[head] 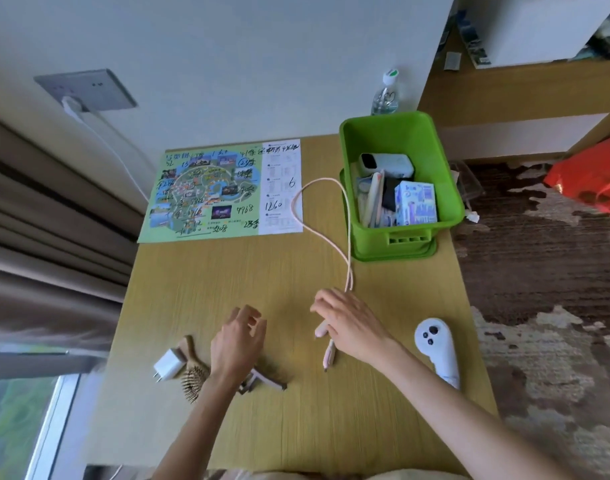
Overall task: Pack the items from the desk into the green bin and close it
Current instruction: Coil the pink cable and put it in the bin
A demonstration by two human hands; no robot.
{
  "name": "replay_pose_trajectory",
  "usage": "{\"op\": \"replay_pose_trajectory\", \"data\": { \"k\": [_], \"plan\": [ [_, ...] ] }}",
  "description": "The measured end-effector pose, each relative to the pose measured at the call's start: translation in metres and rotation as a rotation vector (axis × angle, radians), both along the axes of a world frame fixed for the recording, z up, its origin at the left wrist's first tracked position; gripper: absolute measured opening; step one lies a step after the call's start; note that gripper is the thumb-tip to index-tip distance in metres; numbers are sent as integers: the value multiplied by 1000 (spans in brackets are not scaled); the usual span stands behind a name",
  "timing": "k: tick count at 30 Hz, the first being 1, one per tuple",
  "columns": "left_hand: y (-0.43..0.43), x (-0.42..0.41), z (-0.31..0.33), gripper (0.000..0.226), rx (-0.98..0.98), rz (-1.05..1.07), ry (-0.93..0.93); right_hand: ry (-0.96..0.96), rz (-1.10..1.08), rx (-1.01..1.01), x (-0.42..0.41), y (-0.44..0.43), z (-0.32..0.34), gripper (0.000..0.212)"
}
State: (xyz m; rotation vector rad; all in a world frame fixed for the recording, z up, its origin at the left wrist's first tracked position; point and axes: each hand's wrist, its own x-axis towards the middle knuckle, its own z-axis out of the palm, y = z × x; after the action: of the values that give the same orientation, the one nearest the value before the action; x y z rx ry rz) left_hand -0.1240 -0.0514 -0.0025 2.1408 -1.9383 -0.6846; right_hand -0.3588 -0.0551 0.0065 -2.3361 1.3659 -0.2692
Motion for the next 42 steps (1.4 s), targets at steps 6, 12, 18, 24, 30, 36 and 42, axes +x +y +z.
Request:
{"op": "replay_pose_trajectory", "data": {
  "k": [6,12,18,24,30,36,42],
  "plan": [
    [46,31,-17,26,-65,33,22,151,28,80,8,13,-35,25],
    [63,56,-20,23,-254,182,46,227,57,57,22,9,-34,20],
    [65,95,-23,42,-164,376,-37,88,19,0,56,5,-15,8],
    [52,115,-28,44,74,460,-52,23,43,-8,77,1,-10,11],
    [41,120,-24,42,99,529,-15,0,15,13,87,-4,-5,13],
    [32,129,-13,53,56,515,32,-55,-18,18,93,-13,3,15],
    [-6,112,33,49,-207,345,127,-246,-70,-26,103,-43,41,17]
  ]
}}
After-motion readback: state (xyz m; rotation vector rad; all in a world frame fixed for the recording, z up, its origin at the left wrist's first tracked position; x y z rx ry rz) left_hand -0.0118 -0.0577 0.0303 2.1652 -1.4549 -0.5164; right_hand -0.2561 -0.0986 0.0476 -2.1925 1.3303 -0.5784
